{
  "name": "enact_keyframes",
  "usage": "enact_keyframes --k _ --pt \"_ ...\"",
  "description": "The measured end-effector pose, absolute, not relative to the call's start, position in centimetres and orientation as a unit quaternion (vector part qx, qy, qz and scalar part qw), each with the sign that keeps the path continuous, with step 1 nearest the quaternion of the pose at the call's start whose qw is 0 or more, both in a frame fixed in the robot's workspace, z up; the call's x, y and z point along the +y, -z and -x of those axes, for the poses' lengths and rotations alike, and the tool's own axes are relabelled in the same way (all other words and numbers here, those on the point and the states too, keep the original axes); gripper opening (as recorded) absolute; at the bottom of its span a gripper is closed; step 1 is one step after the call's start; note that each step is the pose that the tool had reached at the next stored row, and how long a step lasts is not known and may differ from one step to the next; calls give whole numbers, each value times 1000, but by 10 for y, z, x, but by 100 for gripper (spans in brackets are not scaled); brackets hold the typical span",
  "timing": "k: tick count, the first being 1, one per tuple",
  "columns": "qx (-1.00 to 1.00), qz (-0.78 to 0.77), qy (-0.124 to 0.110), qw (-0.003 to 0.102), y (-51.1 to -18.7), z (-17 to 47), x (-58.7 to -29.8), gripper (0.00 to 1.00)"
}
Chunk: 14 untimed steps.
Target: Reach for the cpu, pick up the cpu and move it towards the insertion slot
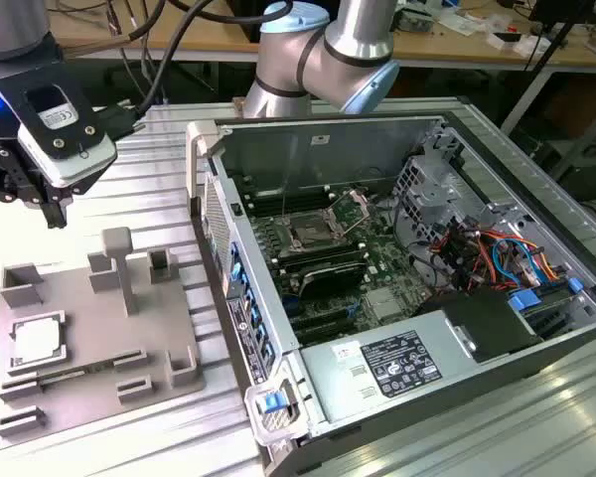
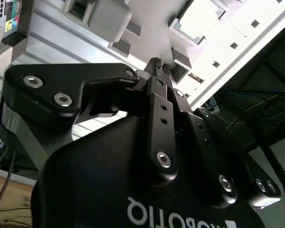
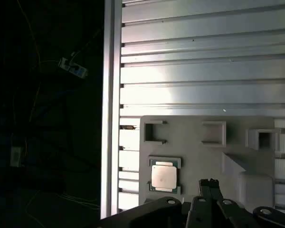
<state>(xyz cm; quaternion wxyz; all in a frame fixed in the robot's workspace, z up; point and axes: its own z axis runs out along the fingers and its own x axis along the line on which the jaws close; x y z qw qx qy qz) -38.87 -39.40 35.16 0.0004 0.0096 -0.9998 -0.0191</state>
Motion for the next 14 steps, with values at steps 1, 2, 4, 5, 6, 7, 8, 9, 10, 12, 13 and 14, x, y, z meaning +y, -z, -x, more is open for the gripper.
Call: enact_keyframes --k 1,2,4,5,6,7,8,9,10,12,13,14 --pt "-1000 -10 19 0 -352 389 -394 11" --pt "-1000 -10 19 0 -352 389 -394 11" --pt "-1000 -10 19 0 -352 389 -394 11" --pt "-1000 -10 19 0 -352 389 -394 11" --pt "-1000 -9 19 0 -352 391 -394 11" --pt "-1000 -10 19 0 -352 392 -394 11" --pt "-1000 -10 19 0 -352 395 -394 11" --pt "-1000 -10 19 0 -352 397 -394 11" --pt "-1000 -10 19 0 -352 402 -394 11" --pt "-1000 -10 19 0 -351 407 -394 11" --pt "-1000 -10 19 0 -351 409 -394 11" --pt "-1000 -10 19 0 -351 411 -394 11"
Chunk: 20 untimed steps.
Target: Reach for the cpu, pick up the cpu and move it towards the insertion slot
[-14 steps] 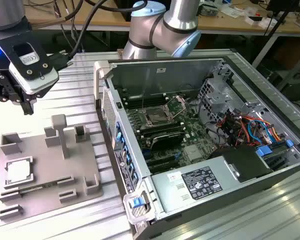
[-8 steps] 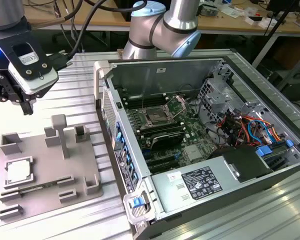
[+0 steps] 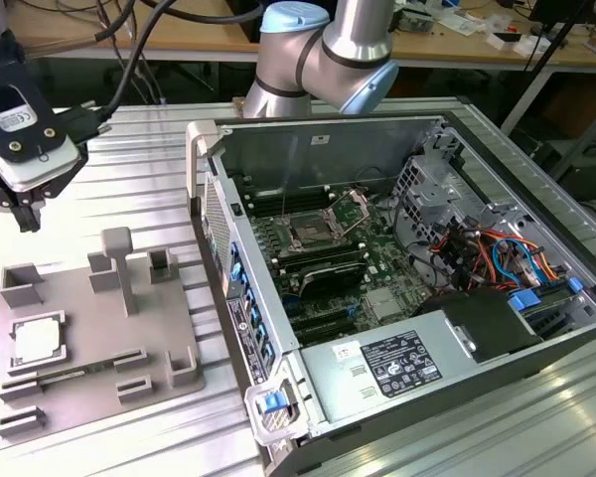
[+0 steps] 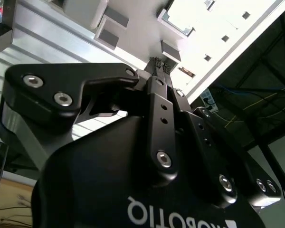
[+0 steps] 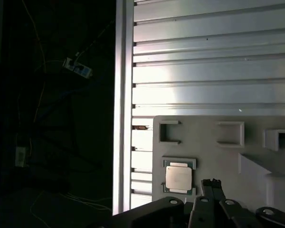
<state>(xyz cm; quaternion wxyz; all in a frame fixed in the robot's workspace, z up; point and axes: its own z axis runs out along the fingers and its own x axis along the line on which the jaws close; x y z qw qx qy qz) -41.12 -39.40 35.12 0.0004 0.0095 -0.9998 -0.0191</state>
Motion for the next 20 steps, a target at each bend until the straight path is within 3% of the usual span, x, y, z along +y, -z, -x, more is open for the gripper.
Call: enact_keyframes --k 16,18,20 --pt "-1000 -10 19 -2 -343 438 -405 11" --pt "-1000 -10 19 -2 -340 438 -405 30" --pt "-1000 -10 19 -2 -336 438 -405 42"
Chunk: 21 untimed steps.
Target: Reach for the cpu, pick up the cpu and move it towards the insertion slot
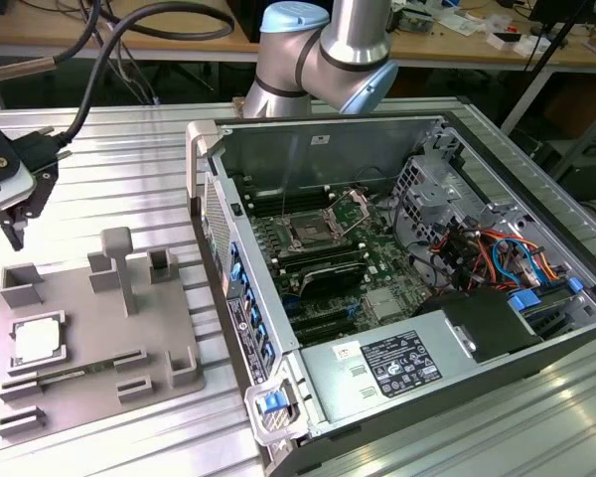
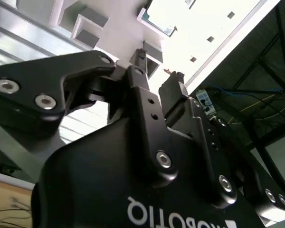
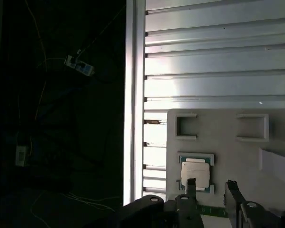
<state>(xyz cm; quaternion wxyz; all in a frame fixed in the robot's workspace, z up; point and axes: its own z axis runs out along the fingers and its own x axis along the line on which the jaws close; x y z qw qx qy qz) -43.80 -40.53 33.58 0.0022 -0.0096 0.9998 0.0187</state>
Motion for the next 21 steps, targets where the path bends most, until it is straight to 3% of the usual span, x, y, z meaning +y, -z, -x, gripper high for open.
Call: enact_keyframes --k 3,21 --pt "1000 12 -19 1 -325 443 -405 60" --pt "1000 23 -17 -1 -286 454 -407 62"
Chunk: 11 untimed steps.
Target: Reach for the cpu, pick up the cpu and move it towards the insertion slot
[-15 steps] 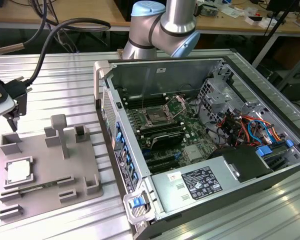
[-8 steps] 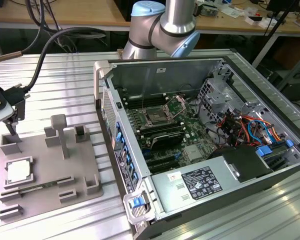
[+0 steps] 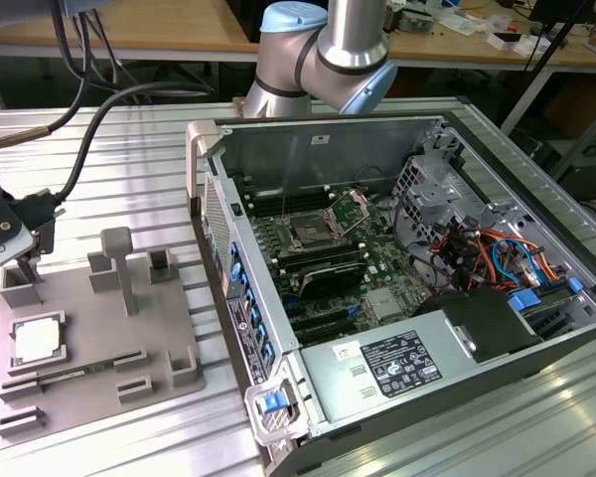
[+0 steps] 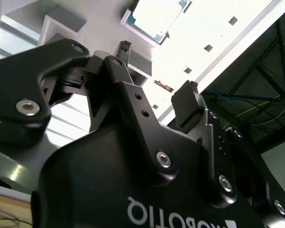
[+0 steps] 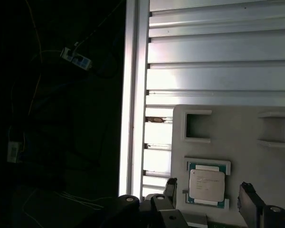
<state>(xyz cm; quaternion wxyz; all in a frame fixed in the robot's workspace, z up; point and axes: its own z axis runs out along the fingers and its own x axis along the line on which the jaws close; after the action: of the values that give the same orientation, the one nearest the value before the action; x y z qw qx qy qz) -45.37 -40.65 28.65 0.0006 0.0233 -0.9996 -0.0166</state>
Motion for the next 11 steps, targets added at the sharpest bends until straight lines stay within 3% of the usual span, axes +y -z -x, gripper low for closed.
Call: enact_keyframes --k 1,2,11 --pt "-1000 -23 17 1 -286 454 -407 62" --pt "-1000 -23 17 1 -286 454 -407 68" --pt "-1000 -23 15 1 -286 454 -407 68"
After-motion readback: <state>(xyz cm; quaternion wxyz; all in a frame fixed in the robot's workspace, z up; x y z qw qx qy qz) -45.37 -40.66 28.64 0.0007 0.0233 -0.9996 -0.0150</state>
